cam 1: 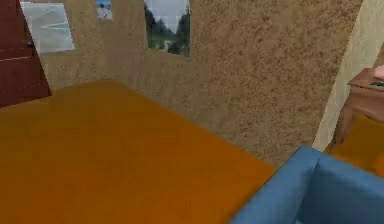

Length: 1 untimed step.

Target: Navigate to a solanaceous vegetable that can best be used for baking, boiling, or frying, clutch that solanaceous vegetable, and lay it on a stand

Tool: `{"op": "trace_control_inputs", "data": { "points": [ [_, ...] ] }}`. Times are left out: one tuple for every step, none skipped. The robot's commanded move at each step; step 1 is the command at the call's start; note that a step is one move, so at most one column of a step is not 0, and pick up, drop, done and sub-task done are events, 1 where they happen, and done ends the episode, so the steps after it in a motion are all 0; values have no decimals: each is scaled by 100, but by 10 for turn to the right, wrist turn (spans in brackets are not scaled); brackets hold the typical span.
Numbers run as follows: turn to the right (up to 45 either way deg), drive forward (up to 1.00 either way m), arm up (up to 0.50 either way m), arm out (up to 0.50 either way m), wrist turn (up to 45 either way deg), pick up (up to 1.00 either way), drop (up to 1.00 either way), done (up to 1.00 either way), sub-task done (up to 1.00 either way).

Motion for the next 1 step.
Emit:
{"op": "trace_control_inputs", "data": {
  "points": [
    [-420, 0, 0, 0, 0, 0, 0, 0, 0]
  ]
}}
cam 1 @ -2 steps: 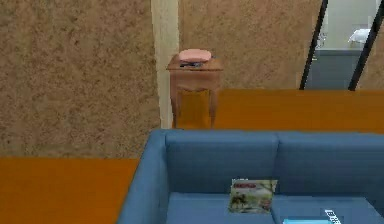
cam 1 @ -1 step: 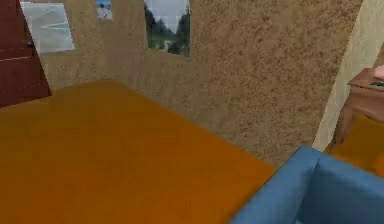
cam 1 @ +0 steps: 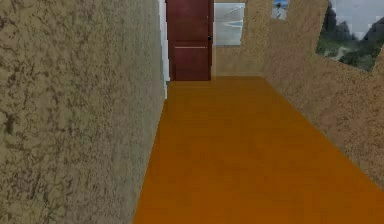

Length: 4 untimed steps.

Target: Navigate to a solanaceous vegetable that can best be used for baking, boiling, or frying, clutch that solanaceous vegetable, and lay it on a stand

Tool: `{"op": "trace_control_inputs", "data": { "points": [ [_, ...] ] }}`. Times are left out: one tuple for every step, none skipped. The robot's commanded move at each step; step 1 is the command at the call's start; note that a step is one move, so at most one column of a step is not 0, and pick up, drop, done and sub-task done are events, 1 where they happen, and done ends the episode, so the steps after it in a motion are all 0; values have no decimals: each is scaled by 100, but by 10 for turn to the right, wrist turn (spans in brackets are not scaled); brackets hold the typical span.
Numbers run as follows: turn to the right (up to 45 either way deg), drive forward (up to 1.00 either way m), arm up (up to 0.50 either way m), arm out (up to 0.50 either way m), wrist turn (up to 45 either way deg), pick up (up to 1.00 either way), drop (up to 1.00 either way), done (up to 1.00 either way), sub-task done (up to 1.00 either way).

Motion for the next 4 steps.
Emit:
{"op": "trace_control_inputs", "data": {
  "points": [
    [0, 100, 0, 0, 0, 0, 0, 0, 0],
    [0, 100, 0, 0, 0, 0, 0, 0, 0],
    [0, 100, 0, 0, 0, 0, 0, 0, 0],
    [-60, 0, 0, 0, 0, 0, 0, 0, 0]
  ]
}}
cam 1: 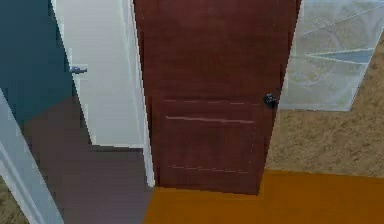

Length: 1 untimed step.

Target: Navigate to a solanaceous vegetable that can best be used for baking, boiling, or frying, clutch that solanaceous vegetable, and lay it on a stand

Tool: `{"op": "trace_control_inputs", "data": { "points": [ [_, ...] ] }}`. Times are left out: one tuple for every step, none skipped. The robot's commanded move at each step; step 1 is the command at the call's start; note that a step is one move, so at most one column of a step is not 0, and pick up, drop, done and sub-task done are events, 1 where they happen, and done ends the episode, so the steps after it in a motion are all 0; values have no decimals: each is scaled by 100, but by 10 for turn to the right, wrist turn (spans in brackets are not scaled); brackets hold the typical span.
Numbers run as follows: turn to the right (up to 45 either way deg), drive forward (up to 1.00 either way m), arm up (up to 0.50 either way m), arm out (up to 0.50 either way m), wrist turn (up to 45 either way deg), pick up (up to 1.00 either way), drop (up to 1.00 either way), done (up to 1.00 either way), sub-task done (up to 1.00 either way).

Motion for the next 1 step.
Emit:
{"op": "trace_control_inputs", "data": {
  "points": [
    [0, 55, 0, 0, 0, 0, 0, 0, 0]
  ]
}}
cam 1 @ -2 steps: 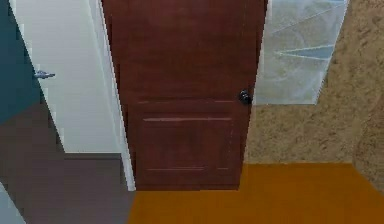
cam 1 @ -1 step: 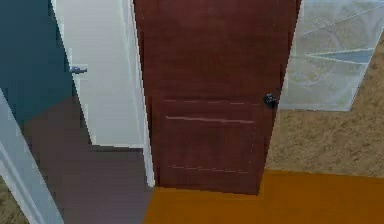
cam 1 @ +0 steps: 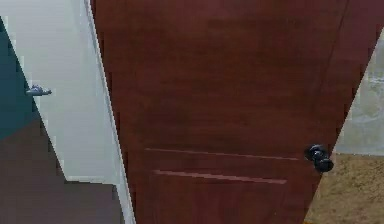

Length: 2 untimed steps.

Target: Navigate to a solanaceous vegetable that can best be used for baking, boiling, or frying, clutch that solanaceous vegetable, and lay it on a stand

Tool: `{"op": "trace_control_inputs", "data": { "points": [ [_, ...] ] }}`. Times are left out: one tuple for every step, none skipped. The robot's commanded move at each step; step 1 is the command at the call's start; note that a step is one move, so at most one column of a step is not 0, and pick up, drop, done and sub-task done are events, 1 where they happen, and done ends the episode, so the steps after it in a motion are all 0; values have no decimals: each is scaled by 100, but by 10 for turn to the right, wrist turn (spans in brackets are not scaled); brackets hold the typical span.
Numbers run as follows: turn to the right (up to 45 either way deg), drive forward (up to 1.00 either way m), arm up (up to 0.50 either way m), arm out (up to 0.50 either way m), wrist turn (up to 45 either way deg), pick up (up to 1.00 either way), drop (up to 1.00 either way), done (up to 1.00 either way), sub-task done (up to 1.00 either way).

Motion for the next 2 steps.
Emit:
{"op": "trace_control_inputs", "data": {
  "points": [
    [450, 0, 0, 0, 0, 0, 0, 0, 0],
    [180, 0, 0, 0, 0, 0, 0, 0, 0]
  ]
}}
